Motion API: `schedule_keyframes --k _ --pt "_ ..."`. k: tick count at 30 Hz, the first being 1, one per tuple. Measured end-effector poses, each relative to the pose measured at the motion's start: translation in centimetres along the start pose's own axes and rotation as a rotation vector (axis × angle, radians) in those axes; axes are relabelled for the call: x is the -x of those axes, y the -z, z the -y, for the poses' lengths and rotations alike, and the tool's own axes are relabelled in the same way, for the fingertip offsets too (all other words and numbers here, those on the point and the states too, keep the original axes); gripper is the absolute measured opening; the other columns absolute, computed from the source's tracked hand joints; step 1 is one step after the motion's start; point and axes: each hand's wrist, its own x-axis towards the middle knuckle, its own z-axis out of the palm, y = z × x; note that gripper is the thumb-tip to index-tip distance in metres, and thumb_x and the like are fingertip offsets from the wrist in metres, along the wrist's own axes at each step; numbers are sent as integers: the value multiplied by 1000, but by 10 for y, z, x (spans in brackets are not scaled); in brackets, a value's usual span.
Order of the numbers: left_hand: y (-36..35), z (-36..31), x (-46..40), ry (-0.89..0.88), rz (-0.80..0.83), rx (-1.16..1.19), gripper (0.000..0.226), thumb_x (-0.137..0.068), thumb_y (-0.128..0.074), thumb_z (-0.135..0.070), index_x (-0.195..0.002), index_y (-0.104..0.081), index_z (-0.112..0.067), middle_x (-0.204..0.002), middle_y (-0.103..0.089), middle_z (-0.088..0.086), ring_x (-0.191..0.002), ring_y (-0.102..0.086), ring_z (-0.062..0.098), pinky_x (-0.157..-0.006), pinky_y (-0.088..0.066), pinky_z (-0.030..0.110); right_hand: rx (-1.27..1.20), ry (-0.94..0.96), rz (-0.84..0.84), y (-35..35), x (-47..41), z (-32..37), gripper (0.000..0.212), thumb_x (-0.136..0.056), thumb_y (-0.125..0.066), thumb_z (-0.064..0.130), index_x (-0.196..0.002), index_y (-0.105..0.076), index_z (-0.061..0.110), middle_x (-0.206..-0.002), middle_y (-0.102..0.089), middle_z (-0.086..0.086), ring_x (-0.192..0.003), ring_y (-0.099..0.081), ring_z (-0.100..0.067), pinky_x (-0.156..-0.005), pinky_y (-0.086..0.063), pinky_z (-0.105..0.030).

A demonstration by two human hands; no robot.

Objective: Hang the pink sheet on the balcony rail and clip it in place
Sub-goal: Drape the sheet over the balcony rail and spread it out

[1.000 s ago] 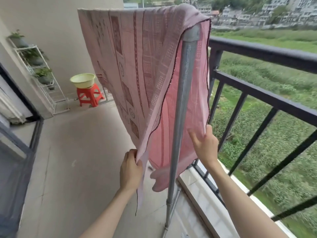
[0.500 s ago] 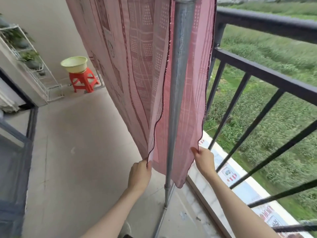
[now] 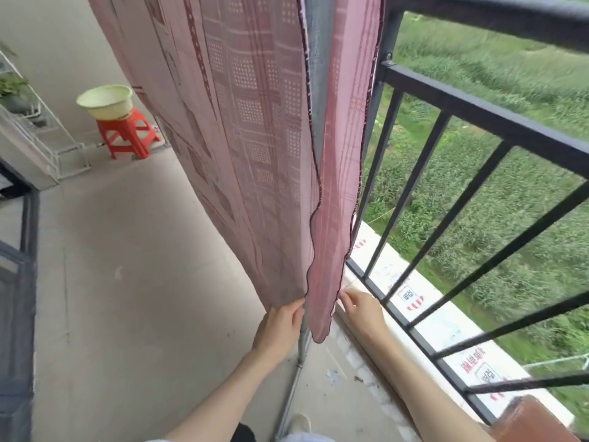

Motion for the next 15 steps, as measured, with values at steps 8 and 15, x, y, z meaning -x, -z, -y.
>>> schedule_keyframes --k 8,15 --pt "17 36 0 -80 111 -42 31 -94 -41 -20 -123 -49 -14 -128 -53 3 -121 -47 21 -99 -36 31 405 14 567 -15 14 40 33 -97 -39 25 -102 -65 4 -111 -65 -15 -103 -60 -32 -78 -45 -30" --pt "93 111 20 33 -44 -223 48 -96 -38 -29 -142 -27 -21 -152 -24 -1 -139 -21 11 -111 -18 26 164 127 657 -65 11 144 43 -97 -45 35 -137 -42 19 -136 -54 1 -112 -59 -19 -68 -47 -8"
